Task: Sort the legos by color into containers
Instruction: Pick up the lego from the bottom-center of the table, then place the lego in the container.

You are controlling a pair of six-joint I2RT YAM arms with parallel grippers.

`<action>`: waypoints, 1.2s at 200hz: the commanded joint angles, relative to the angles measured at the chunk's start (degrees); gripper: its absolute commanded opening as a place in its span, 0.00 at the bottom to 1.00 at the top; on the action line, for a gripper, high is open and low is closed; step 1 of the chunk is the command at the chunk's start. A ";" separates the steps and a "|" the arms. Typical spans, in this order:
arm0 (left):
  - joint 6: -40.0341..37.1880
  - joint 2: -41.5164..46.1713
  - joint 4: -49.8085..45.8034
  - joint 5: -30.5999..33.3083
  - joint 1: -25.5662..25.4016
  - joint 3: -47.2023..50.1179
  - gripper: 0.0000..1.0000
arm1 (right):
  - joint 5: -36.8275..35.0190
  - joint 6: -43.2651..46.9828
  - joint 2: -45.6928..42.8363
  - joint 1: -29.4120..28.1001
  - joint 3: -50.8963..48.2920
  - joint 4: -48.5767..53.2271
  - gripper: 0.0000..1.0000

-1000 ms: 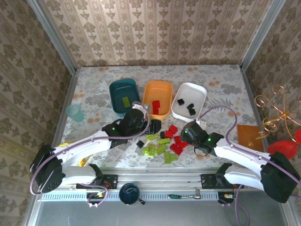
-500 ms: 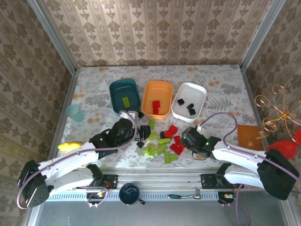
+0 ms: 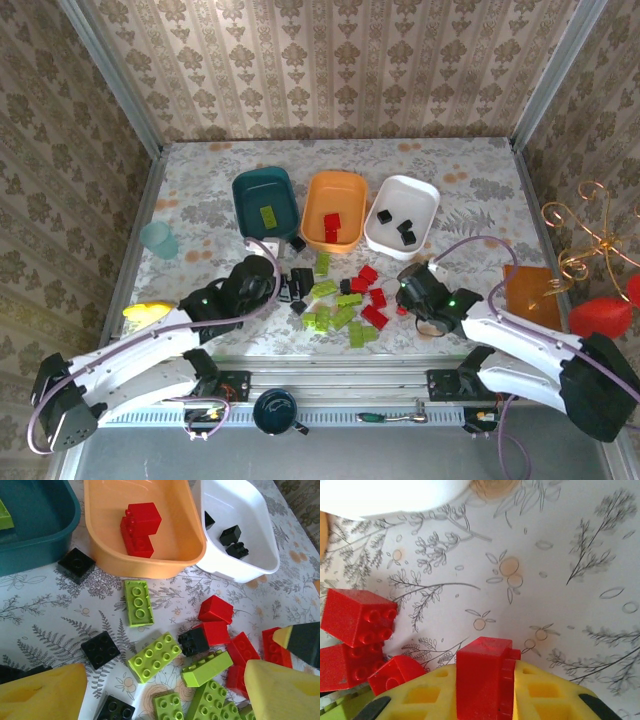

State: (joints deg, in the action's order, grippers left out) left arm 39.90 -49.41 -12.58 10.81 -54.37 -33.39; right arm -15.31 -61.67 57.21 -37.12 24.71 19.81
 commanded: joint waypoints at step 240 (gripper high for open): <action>1.46 8.91 -12.69 -3.40 6.74 7.80 0.89 | 3.12 41.55 51.86 2.66 68.93 4.33 0.78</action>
State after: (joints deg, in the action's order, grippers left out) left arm 43.00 -36.25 -26.39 9.61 -48.58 -25.54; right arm -12.19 -21.39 116.49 -33.12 96.62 24.84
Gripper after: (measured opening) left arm 0.916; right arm 0.775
